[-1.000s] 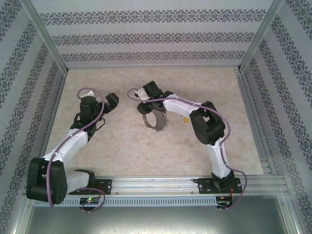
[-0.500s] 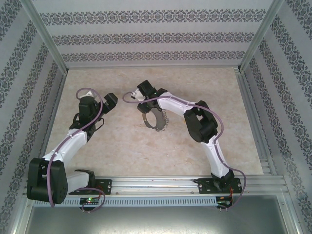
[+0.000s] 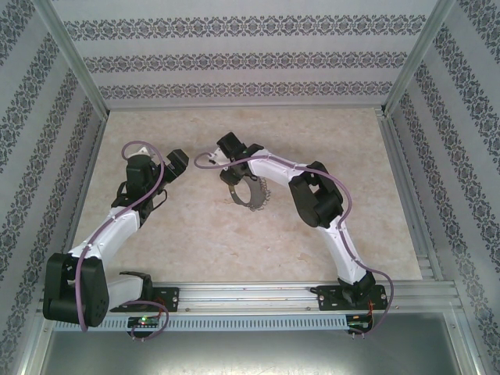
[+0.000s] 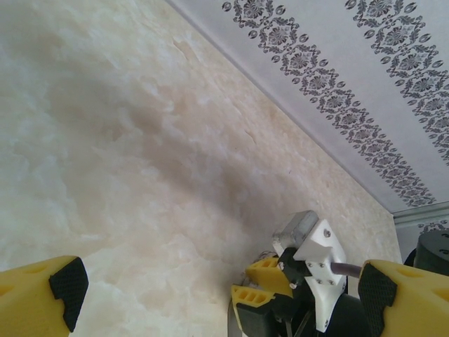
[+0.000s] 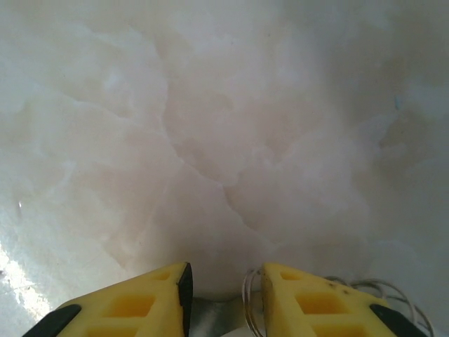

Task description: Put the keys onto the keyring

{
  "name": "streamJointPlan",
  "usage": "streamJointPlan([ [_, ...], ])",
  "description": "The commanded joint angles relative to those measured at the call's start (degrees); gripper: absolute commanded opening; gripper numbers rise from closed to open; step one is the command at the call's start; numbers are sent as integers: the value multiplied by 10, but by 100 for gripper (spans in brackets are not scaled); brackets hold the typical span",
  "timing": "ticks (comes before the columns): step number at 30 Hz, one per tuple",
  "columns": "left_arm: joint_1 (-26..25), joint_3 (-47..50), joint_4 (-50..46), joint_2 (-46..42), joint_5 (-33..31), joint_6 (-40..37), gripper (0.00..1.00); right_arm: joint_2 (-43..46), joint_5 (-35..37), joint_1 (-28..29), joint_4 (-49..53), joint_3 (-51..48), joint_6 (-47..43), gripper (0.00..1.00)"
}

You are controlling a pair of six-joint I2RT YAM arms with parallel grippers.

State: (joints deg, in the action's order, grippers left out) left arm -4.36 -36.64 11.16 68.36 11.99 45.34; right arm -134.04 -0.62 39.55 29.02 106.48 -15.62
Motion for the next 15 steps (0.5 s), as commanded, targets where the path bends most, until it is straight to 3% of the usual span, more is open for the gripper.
streamJointPlan([
  [1,8,8,18,-7,8,6,100,-15,16,2,11,27,-8,32],
  [15,8,11,28,-2,10,11,100,-30,27,-4,24,41,-11,28],
])
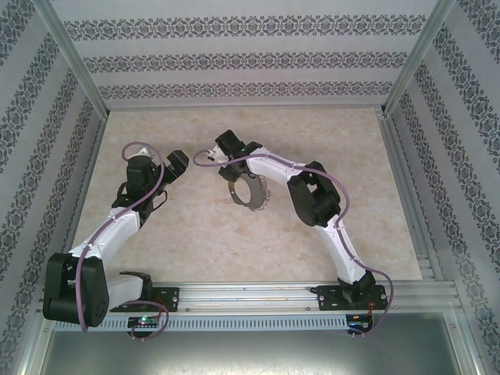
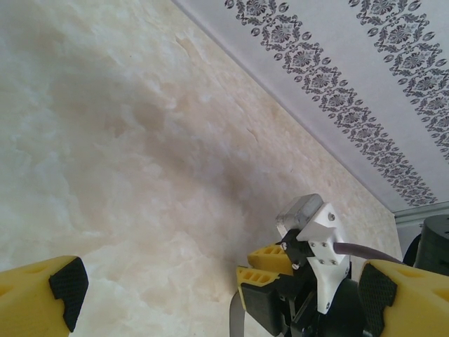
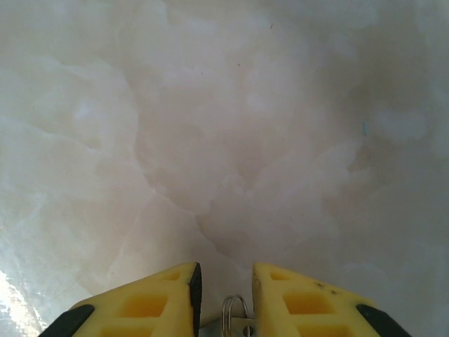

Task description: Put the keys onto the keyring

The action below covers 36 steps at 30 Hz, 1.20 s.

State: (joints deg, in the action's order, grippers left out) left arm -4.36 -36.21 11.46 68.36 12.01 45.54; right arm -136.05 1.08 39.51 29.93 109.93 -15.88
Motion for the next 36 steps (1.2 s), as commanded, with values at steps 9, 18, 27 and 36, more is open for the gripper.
streamJointPlan([
  [9,9,7,27,-2,12,10,100,-7,18,-5,12,-6,-10,27],
  [18,8,7,37,3,17,15,100,11,38,-7,2,-23,-19,33],
  [27,9,9,50,11,23,24,100,7,63,-6,-1,-19,-29,13],
  [36,8,7,50,11,29,21,100,36,29,-8,2,-14,-16,0],
])
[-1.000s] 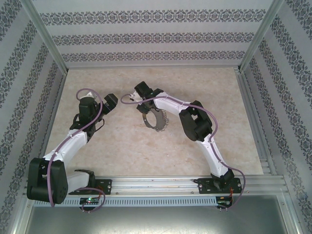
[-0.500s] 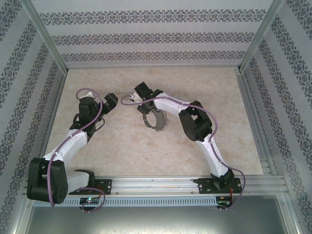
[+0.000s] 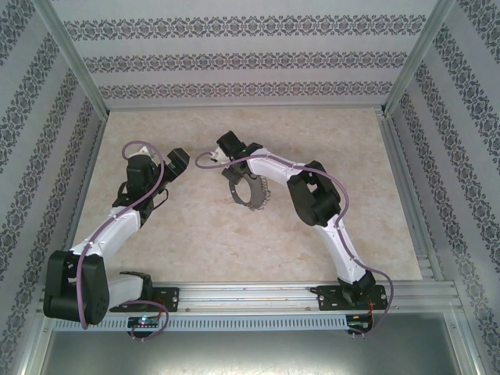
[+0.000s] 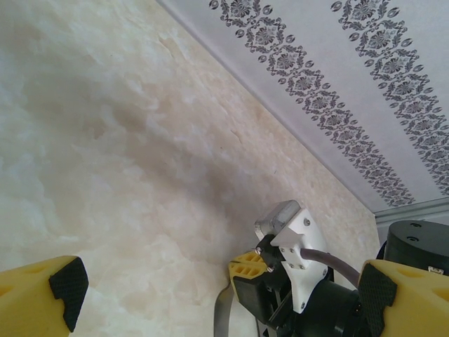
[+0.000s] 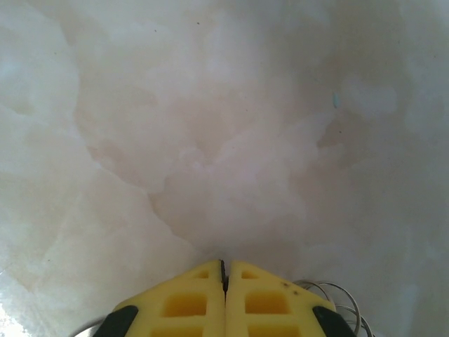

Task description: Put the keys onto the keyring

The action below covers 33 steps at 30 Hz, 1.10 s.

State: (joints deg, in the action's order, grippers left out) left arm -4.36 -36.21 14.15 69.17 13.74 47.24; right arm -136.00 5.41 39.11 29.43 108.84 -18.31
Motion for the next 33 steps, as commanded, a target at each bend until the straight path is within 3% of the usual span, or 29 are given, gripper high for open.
streamJointPlan([
  [1,9,6,22,3,14,3,100,46,-30,-5,9,-6,16,0],
  [6,9,4,24,-2,34,-9,100,136,-147,-20,-30,-69,67,0],
  [12,4,0,41,-7,99,-14,99,303,-323,-56,-185,-243,169,0],
  [16,-16,-4,56,-15,147,-22,91,397,-408,-78,-294,-352,236,0],
  [21,-62,-6,72,-40,188,-39,73,488,-471,-103,-433,-473,311,0],
  [26,-129,-8,73,-66,188,-61,60,539,-500,-116,-548,-565,378,0],
  [33,-180,7,98,-64,183,-84,53,580,-501,-117,-622,-647,423,0],
])
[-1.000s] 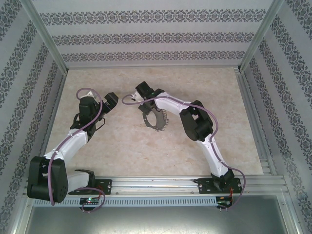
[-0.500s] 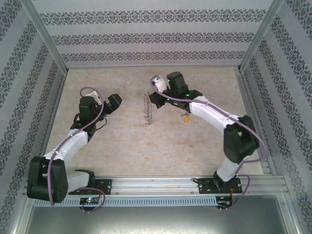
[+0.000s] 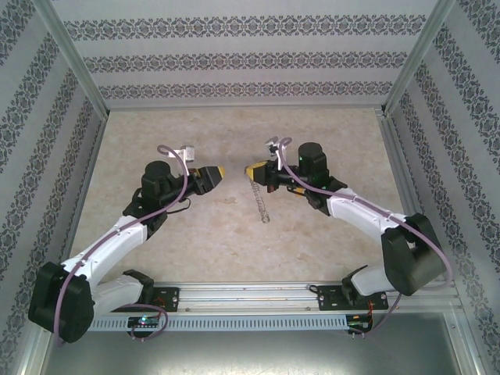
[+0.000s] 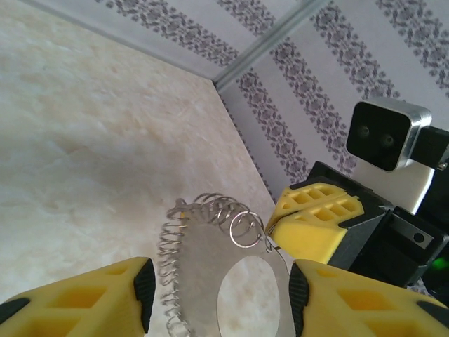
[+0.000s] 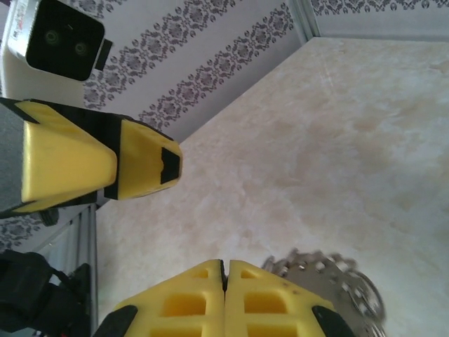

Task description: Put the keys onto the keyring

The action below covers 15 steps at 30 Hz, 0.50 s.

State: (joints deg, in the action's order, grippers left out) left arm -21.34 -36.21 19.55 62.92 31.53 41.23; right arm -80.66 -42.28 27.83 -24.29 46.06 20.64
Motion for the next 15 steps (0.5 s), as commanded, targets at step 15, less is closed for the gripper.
streamJointPlan([
  [15,-64,27,180,83,46,6,42,52,-31,-14,-156,-78,78,0],
])
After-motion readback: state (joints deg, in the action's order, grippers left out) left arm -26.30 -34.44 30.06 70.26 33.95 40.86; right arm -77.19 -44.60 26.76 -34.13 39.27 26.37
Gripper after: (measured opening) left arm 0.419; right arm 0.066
